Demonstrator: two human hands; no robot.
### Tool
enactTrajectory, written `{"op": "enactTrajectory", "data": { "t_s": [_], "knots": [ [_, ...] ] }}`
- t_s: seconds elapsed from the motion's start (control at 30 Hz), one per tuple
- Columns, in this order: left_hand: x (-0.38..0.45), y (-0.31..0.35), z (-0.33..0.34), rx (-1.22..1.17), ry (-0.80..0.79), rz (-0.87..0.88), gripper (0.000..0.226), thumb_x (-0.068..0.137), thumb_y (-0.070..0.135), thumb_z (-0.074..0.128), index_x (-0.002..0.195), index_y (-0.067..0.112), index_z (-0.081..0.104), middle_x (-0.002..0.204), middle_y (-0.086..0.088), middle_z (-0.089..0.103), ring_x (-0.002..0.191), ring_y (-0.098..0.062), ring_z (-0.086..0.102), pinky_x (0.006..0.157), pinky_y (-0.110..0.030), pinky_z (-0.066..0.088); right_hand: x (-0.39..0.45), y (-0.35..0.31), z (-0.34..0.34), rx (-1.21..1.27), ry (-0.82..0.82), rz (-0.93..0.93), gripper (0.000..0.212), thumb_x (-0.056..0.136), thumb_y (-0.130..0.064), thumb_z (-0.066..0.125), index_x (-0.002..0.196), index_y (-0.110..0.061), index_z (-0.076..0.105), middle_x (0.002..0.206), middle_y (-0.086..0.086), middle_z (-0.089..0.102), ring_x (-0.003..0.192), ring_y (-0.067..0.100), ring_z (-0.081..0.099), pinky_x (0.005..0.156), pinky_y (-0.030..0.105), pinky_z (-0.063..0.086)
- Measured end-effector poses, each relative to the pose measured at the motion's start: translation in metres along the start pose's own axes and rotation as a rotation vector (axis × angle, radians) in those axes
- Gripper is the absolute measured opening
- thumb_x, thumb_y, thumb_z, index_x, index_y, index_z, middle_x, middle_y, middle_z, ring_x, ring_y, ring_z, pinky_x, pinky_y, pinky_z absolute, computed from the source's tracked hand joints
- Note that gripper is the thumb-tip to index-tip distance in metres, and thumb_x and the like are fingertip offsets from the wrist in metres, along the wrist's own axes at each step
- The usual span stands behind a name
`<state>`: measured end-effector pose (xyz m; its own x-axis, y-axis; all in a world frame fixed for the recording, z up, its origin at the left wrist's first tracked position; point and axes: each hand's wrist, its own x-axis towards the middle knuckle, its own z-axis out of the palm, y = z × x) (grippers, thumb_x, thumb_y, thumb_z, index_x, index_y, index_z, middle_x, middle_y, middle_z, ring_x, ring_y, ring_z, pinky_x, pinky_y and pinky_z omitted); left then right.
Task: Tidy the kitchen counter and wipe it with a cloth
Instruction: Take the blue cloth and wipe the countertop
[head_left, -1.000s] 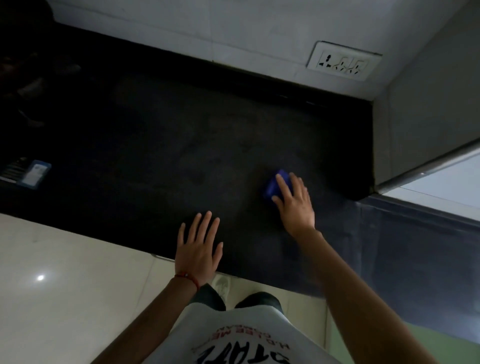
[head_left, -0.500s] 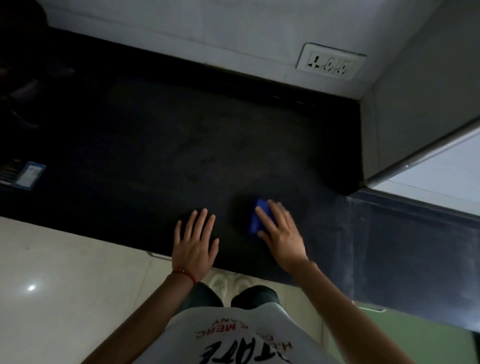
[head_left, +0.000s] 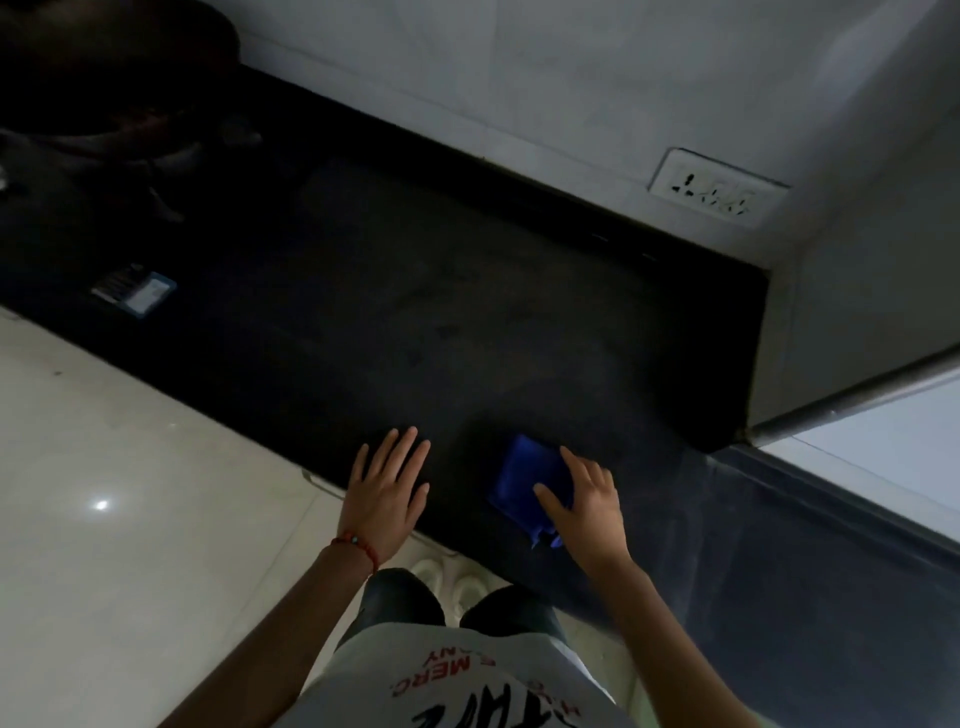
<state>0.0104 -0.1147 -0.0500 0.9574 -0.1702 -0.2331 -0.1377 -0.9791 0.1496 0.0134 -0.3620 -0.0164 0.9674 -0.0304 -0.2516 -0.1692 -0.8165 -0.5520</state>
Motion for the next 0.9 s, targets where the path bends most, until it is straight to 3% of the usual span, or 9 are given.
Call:
{"op": "enactTrajectory", "data": {
  "t_s": [0.1, 0.2, 0.27, 0.37, 0.47, 0.6, 0.8, 0.9],
  "knots": [
    [-0.014, 0.002, 0.006, -0.034, 0.012, -0.060, 0.049, 0.087, 0.038, 0.031, 0.126, 0.017, 0.050, 0.132, -0.007, 0.057, 0.123, -0.028, 0.053, 0.095, -0.051, 0.045, 0.008, 0.000, -0.003, 0.019, -0.085, -0.005, 0.064, 0.083, -0.035, 0.062, 0.137, -0.011, 0.038, 0.132, 0.010, 0.047, 0.123, 0.025, 0.040, 0.104, 0.034, 0.036],
    [-0.029, 0.000, 0.013, -0.060, 0.033, -0.132, 0.052, 0.094, 0.044, 0.015, 0.127, 0.019, 0.047, 0.134, -0.006, 0.056, 0.127, -0.022, 0.039, 0.100, -0.046, 0.043, 0.017, -0.004, -0.007, 0.139, -0.133, 0.043, 0.054, 0.080, -0.024, 0.068, 0.129, -0.009, 0.049, 0.127, 0.013, 0.052, 0.112, 0.025, 0.052, 0.090, 0.030, 0.046],
    [-0.040, -0.004, 0.017, -0.123, 0.047, -0.179, 0.049, 0.090, 0.044, 0.027, 0.127, 0.019, 0.047, 0.135, -0.007, 0.054, 0.127, -0.020, 0.035, 0.098, -0.045, 0.046, 0.021, -0.013, -0.008, 0.203, -0.123, 0.044, 0.045, 0.079, -0.018, 0.069, 0.121, -0.009, 0.056, 0.124, 0.012, 0.055, 0.101, 0.020, 0.055, 0.080, 0.026, 0.047],
    [-0.064, -0.013, 0.018, -0.276, 0.065, -0.275, 0.059, 0.080, 0.045, 0.034, 0.128, 0.015, 0.050, 0.139, -0.012, 0.049, 0.127, -0.029, 0.047, 0.095, -0.048, 0.046, 0.023, -0.035, -0.002, 0.197, -0.110, -0.059, 0.040, 0.077, -0.015, 0.071, 0.115, -0.009, 0.060, 0.116, 0.009, 0.058, 0.092, 0.011, 0.051, 0.075, 0.019, 0.041],
    [-0.095, -0.030, 0.013, -0.499, 0.063, -0.503, 0.073, 0.077, 0.057, 0.022, 0.135, 0.017, 0.043, 0.146, -0.008, 0.038, 0.134, -0.026, 0.037, 0.108, -0.039, 0.033, 0.020, -0.071, 0.014, 0.219, -0.144, -0.204, 0.037, 0.076, -0.014, 0.072, 0.111, -0.008, 0.061, 0.106, 0.001, 0.054, 0.094, 0.015, 0.056, 0.072, 0.014, 0.042],
    [-0.150, -0.061, 0.026, -0.831, 0.062, -0.856, 0.036, 0.092, 0.028, 0.049, 0.124, 0.012, 0.054, 0.135, -0.009, 0.052, 0.126, -0.024, 0.045, 0.107, -0.032, 0.032, 0.009, -0.130, 0.049, 0.235, -0.309, -0.315, 0.037, 0.077, -0.015, 0.071, 0.112, -0.011, 0.059, 0.102, -0.005, 0.055, 0.093, 0.007, 0.053, 0.069, 0.006, 0.039],
    [-0.264, -0.124, 0.067, -0.982, 0.074, -1.229, 0.027, 0.093, 0.012, 0.048, 0.114, 0.004, 0.063, 0.125, -0.013, 0.061, 0.117, -0.029, 0.055, 0.101, -0.034, 0.039, -0.018, -0.210, 0.128, 0.207, -0.516, -0.397, 0.037, 0.076, -0.014, 0.071, 0.112, -0.011, 0.060, 0.101, 0.000, 0.060, 0.094, 0.013, 0.056, 0.079, 0.026, 0.048],
    [-0.312, -0.151, 0.092, -1.211, 0.237, -1.434, 0.019, 0.090, 0.004, 0.050, 0.098, 0.000, 0.067, 0.107, -0.021, 0.068, 0.096, -0.035, 0.062, 0.095, -0.046, 0.046, -0.025, -0.241, 0.167, 0.163, -0.535, -0.422, 0.034, 0.075, -0.011, 0.071, 0.107, -0.007, 0.060, 0.104, 0.009, 0.063, 0.095, 0.020, 0.059, 0.079, 0.033, 0.052]
  ]
}}
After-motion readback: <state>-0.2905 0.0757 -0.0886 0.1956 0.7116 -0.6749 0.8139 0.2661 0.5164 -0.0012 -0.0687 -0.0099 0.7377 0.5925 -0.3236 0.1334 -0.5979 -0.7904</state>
